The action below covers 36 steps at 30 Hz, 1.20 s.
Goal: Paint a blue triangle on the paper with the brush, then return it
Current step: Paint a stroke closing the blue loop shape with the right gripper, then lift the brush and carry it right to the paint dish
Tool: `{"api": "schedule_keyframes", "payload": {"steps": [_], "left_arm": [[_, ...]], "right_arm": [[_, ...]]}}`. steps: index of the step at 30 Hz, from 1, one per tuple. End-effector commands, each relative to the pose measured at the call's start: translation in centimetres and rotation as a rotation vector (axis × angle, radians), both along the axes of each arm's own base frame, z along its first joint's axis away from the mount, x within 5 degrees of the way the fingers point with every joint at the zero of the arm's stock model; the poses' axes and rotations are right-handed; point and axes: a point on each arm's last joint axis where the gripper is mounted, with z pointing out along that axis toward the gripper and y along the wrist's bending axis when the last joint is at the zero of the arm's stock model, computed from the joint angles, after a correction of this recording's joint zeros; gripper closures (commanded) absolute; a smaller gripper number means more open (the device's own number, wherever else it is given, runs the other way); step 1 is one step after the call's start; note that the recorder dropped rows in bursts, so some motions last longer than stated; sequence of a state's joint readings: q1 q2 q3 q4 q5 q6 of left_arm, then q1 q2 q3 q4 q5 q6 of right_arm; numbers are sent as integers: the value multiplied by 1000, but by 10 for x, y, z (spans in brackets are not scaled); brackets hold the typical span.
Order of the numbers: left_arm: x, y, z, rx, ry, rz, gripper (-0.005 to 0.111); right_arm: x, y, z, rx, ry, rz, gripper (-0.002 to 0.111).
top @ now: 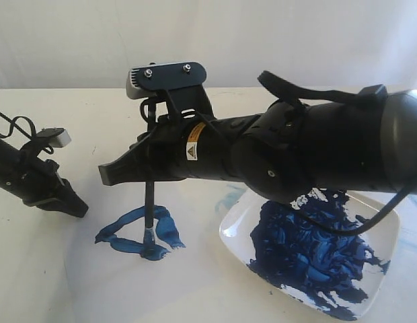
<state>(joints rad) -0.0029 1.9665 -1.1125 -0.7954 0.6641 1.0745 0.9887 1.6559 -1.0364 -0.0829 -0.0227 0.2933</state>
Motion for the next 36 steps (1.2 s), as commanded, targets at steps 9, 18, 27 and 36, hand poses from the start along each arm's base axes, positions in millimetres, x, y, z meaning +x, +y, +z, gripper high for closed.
{"api": "schedule_keyframes", "payload": {"steps": [9, 18, 27, 36], "left_arm": [[-4, -3, -1, -26, 33, -16, 107], [-4, -3, -1, -26, 33, -16, 107], [-4, -3, -1, -26, 33, -16, 107], [-4, -3, -1, -25, 31, -15, 107]], "right_arm": [[4, -6, -3, -52, 2, -6, 108], [11, -13, -5, -76, 18, -33, 108], [18, -23, -3, -101, 38, -68, 108], [19, -26, -3, -108, 43, -77, 108]]}}
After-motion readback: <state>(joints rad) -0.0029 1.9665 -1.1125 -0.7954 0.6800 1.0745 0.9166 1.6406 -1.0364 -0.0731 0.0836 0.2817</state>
